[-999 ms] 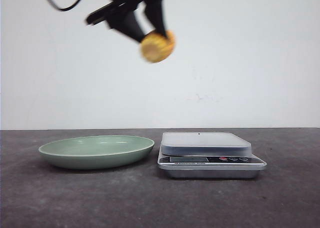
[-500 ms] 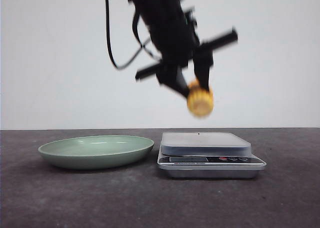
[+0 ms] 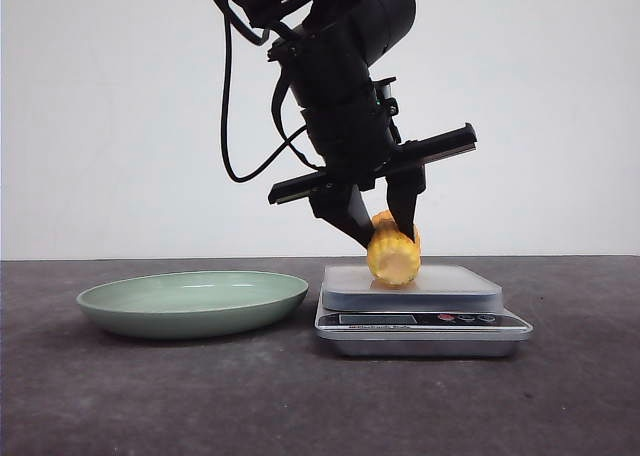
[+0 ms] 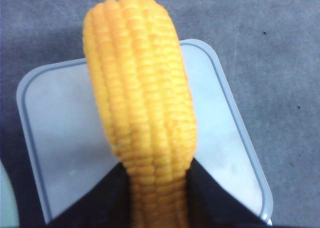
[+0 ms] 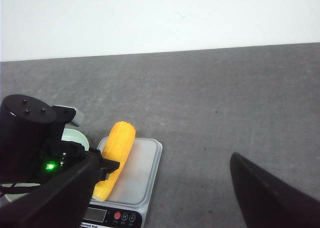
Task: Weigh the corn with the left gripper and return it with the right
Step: 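Lower the corn onto the scale and open the left gripper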
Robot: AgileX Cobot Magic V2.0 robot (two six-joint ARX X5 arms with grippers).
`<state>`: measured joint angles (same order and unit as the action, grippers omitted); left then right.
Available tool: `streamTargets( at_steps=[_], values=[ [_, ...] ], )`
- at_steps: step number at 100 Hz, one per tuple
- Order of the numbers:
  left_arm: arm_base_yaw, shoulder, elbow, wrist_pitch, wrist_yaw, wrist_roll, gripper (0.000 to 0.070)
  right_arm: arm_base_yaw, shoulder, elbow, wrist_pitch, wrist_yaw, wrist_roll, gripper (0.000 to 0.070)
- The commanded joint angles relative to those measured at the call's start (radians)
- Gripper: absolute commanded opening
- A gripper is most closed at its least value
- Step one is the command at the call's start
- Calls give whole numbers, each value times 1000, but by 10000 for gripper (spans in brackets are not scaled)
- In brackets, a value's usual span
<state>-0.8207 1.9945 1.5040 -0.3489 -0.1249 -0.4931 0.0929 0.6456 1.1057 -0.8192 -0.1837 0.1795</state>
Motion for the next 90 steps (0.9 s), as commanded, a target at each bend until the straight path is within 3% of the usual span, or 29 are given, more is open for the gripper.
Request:
streamTargets(
  at_steps=[1, 6, 22, 45, 64, 90],
  values=[
    [-7, 33, 23, -3, -1, 18, 402, 4, 4, 20, 7, 0, -7, 535],
    [-8, 27, 30, -12, 1, 26, 439, 4, 4, 20, 6, 0, -7, 535],
    [-15, -32, 51, -31, 0, 77, 438, 4, 4, 20, 3, 0, -8, 536],
    [-18, -272, 52, -90, -76, 179, 437, 4, 4, 20, 19, 0, -8, 536],
    [-18, -577, 52, -215, -193, 293, 437, 4, 8, 20, 38, -8, -1, 541],
    [-18, -1025, 53, -450, -356, 373, 431, 47, 86, 20, 100, -56, 42, 579]
  ],
)
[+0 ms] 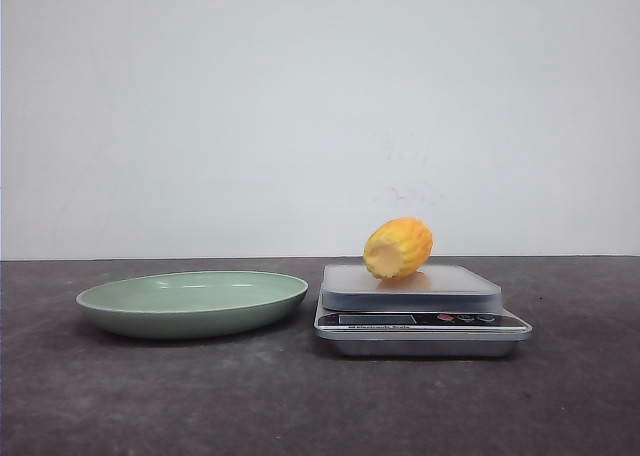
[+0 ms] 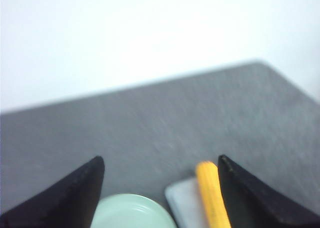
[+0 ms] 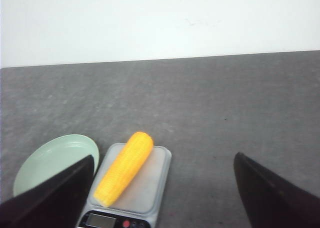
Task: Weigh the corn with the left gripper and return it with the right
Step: 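Lower the corn onto the scale and open the left gripper, then move the right gripper down over the corn on the scale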
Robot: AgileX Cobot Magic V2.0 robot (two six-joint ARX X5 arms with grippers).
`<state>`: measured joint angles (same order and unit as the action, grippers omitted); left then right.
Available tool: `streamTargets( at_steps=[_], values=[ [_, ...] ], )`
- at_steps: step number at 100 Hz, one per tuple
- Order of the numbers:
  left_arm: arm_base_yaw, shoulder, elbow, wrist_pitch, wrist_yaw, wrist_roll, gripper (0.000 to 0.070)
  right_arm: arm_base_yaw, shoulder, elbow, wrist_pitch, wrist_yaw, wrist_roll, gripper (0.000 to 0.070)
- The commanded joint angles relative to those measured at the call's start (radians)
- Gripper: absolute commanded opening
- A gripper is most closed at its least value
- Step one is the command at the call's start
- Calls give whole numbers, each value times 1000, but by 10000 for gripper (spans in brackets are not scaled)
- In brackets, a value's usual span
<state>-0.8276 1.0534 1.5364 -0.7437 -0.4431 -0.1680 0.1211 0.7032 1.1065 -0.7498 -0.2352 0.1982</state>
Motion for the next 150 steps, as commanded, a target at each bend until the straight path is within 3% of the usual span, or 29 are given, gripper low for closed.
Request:
streamTargets(
  at_steps=[1, 21, 27, 46, 64, 77, 98, 150],
  values=[
    [-11, -100, 21, -66, -46, 49, 430, 23, 34, 19, 35, -5, 24, 579],
    [-10, -364, 21, -254, -118, 6, 431, 134, 148, 19, 123, 21, 47, 582],
    [-10, -425, 21, -311, -119, -20, 431, 174, 188, 19, 148, 59, 49, 620],
    [-6, -527, 21, -532, -117, -144, 431, 297, 339, 19, 229, 162, 50, 640],
    [8, -533, 19, -667, -81, -270, 434, 375, 498, 19, 289, 203, 59, 640],
    [24, -534, 4, -689, -42, -295, 434, 420, 611, 19, 331, 270, 65, 640],
    [73, -585, -43, -696, 22, -313, 434, 441, 759, 19, 394, 286, 106, 640],
    [189, -863, -333, -694, 29, -349, 433, 440, 929, 19, 449, 296, 184, 623]
  ],
)
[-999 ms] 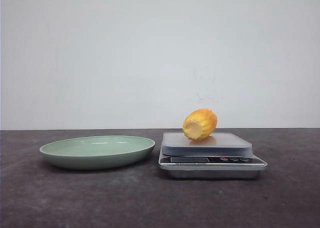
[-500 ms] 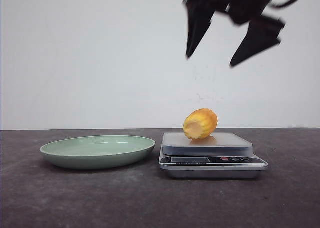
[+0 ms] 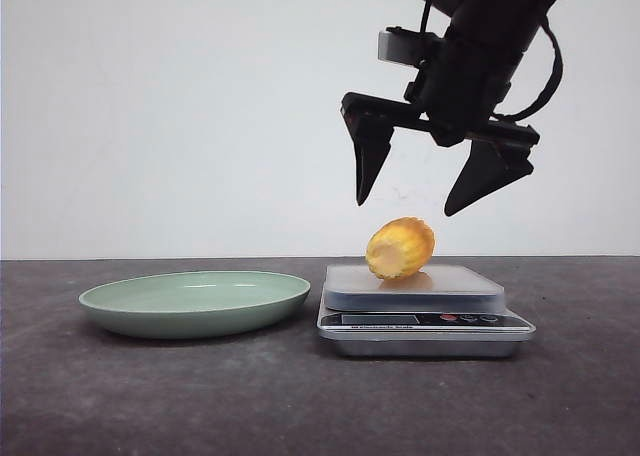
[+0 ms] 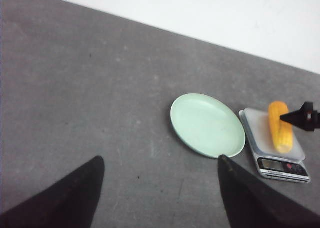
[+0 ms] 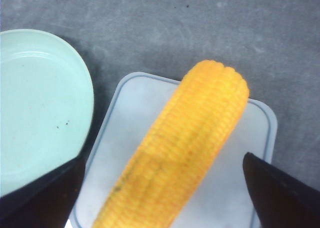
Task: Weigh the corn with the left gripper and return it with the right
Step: 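Move the right gripper down over the corn on the scale, then close the right gripper on the corn cob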
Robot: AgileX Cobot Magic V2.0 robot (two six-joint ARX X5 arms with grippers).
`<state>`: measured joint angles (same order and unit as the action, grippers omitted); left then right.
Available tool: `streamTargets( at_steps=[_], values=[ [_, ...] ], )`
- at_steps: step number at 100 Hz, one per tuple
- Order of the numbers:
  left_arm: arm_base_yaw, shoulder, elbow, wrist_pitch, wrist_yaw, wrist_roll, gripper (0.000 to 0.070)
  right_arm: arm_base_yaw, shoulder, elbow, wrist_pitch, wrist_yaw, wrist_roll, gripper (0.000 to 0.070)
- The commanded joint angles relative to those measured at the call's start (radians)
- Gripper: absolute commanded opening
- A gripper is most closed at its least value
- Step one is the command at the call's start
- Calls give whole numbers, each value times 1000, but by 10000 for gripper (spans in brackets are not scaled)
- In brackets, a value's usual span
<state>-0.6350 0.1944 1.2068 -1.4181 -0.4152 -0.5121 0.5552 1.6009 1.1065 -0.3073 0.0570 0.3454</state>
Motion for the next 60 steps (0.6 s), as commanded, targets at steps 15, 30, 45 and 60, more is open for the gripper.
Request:
streamTargets(
  at_steps=[15, 30, 45, 60],
  values=[
    [-4, -7, -35, -17, 1, -4, 433, 8, 61, 19, 0, 3, 52, 594],
    [-4, -7, -41, -13, -7, 1, 433, 12, 76, 19, -9, -3, 82, 476],
    [-4, -7, -42, -10, -8, 3, 433, 22, 79, 19, -4, 4, 85, 165],
    [-4, -7, -41, -5, -8, 3, 433, 26, 79, 19, 16, 3, 92, 0]
  ],
)
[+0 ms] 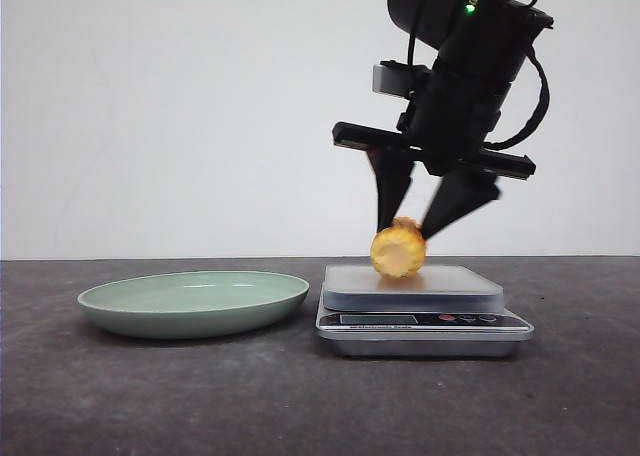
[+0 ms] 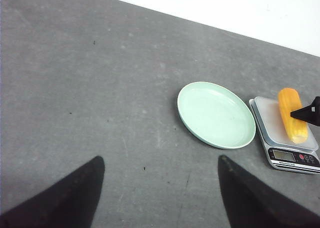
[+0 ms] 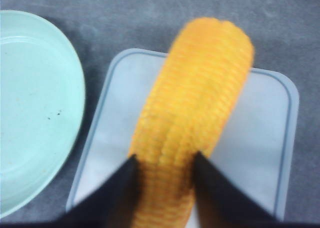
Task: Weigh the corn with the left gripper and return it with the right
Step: 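Close the right gripper on the corn cob, then lift the corn with the right gripper and carry it toward the plate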
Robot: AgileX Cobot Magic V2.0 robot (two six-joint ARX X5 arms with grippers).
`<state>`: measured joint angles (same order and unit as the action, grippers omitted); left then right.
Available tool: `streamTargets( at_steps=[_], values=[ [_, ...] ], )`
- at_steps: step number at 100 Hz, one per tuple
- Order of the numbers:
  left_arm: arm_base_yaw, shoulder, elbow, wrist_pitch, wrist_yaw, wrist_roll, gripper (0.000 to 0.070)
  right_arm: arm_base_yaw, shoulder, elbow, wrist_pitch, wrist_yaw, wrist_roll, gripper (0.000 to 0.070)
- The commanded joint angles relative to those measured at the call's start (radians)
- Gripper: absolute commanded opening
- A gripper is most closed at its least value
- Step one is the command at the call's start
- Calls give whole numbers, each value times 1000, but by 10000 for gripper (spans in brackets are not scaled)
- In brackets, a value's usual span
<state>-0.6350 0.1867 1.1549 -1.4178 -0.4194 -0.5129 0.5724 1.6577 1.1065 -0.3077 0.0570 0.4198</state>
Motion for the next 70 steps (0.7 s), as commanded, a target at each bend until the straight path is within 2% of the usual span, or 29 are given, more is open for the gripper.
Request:
streamTargets(
  at_steps=[1, 11, 33, 50, 70],
  values=[
    [-4, 1, 11, -6, -4, 4, 433, 9, 22, 19, 17, 3, 19, 0],
    [-4, 1, 11, -9, -4, 4, 433, 13, 22, 19, 17, 6, 24, 0],
    [-4, 1, 11, -6, -6, 4, 433, 28, 3, 19, 15, 69, 23, 0],
    [-4, 1, 11, -3, -7, 4, 433, 53, -83, 22, 30, 71, 18, 0],
    [-4, 1, 11, -2, -7, 4, 433, 122, -187, 68, 40, 31, -8, 0]
  ],
)
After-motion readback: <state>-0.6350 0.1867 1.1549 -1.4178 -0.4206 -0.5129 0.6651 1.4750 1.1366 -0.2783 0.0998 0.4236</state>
